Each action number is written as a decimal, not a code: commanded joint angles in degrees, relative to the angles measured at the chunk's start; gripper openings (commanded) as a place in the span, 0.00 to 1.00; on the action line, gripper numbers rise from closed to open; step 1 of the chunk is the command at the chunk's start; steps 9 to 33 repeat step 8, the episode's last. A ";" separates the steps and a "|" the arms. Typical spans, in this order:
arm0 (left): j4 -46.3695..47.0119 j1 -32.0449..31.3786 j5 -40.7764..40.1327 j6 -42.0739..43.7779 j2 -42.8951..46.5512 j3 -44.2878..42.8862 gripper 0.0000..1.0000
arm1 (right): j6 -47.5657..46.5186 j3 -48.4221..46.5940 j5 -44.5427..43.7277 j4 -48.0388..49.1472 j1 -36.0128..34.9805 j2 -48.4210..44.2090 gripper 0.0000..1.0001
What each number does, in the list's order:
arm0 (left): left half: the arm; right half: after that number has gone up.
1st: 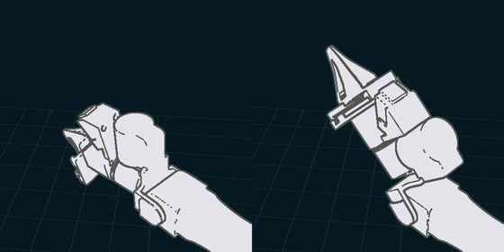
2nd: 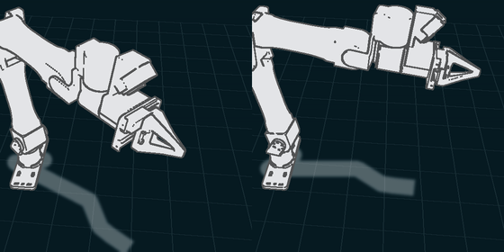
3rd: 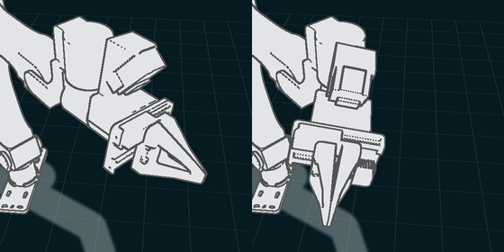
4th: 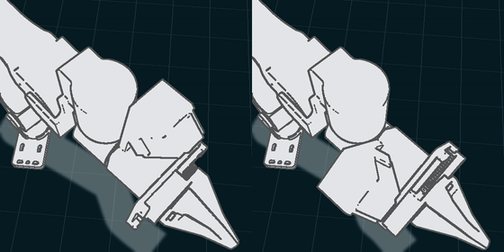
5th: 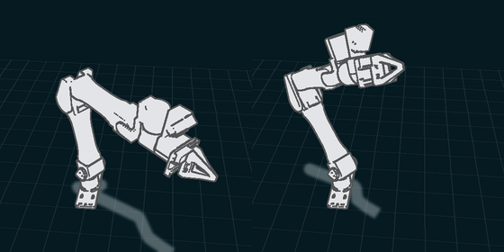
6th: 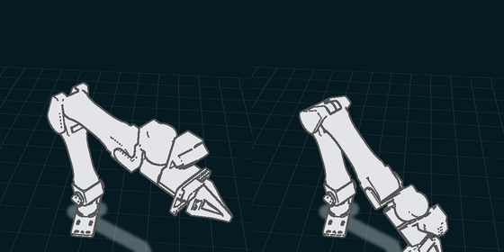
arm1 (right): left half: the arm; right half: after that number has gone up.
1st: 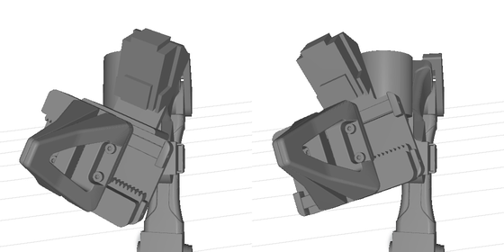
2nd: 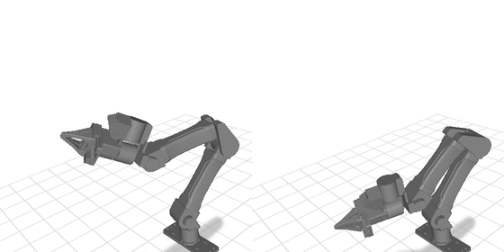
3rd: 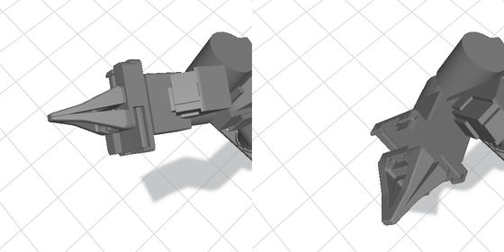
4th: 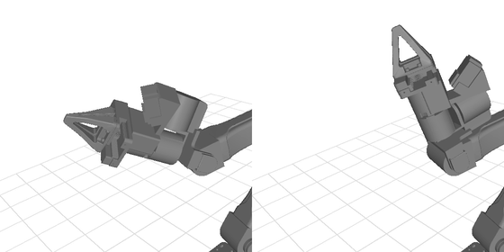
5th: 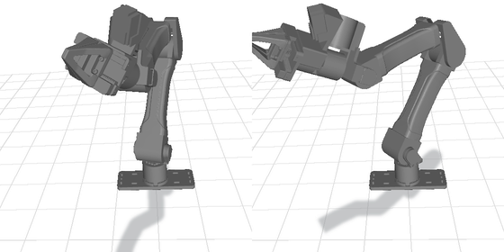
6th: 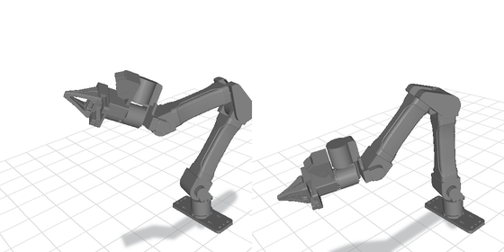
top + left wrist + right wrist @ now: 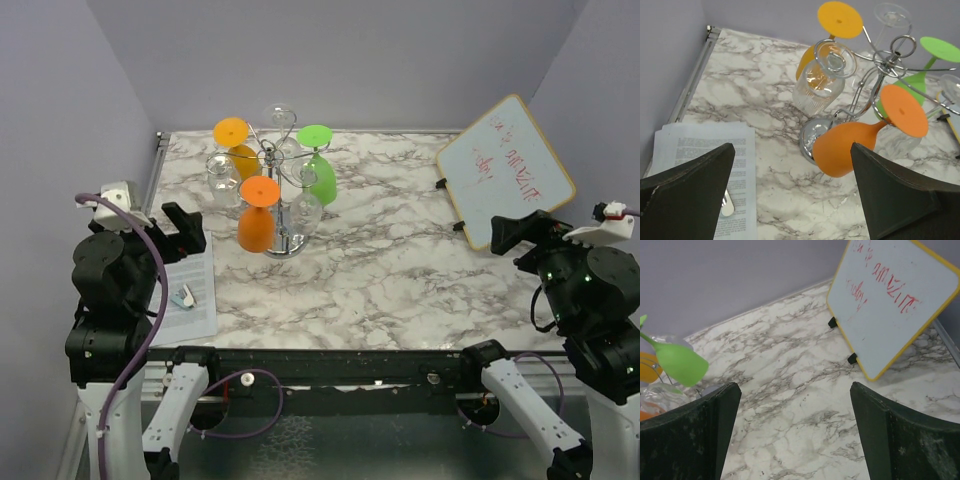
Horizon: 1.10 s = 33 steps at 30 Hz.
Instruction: Place the wine glass upside down on the wine glass rack
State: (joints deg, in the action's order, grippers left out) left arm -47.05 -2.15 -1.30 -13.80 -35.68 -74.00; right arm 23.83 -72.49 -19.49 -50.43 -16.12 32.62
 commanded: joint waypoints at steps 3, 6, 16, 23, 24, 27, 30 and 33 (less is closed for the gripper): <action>-3.41 -0.70 -4.41 0.86 1.48 1.76 0.99 | -3.10 -2.65 -2.31 -0.51 -0.14 -1.17 0.98; -3.25 -0.78 -4.99 0.92 1.19 1.50 0.99 | -2.65 -2.45 -1.97 -0.72 -0.14 -1.19 0.98; -3.15 -0.75 -5.44 0.85 1.01 1.55 0.99 | -2.21 -2.16 -1.59 -0.57 -0.18 -1.27 1.00; -3.15 -0.75 -5.44 0.85 1.01 1.55 0.99 | -2.21 -2.16 -1.59 -0.57 -0.18 -1.27 1.00; -3.15 -0.75 -5.44 0.85 1.01 1.55 0.99 | -2.21 -2.16 -1.59 -0.57 -0.18 -1.27 1.00; -3.15 -0.75 -5.44 0.85 1.01 1.55 0.99 | -2.21 -2.16 -1.59 -0.57 -0.18 -1.27 1.00; -3.15 -0.75 -5.44 0.85 1.01 1.55 0.99 | -2.21 -2.16 -1.59 -0.57 -0.18 -1.27 1.00; -3.15 -0.75 -5.44 0.85 1.01 1.55 0.99 | -2.21 -2.16 -1.59 -0.57 -0.18 -1.27 1.00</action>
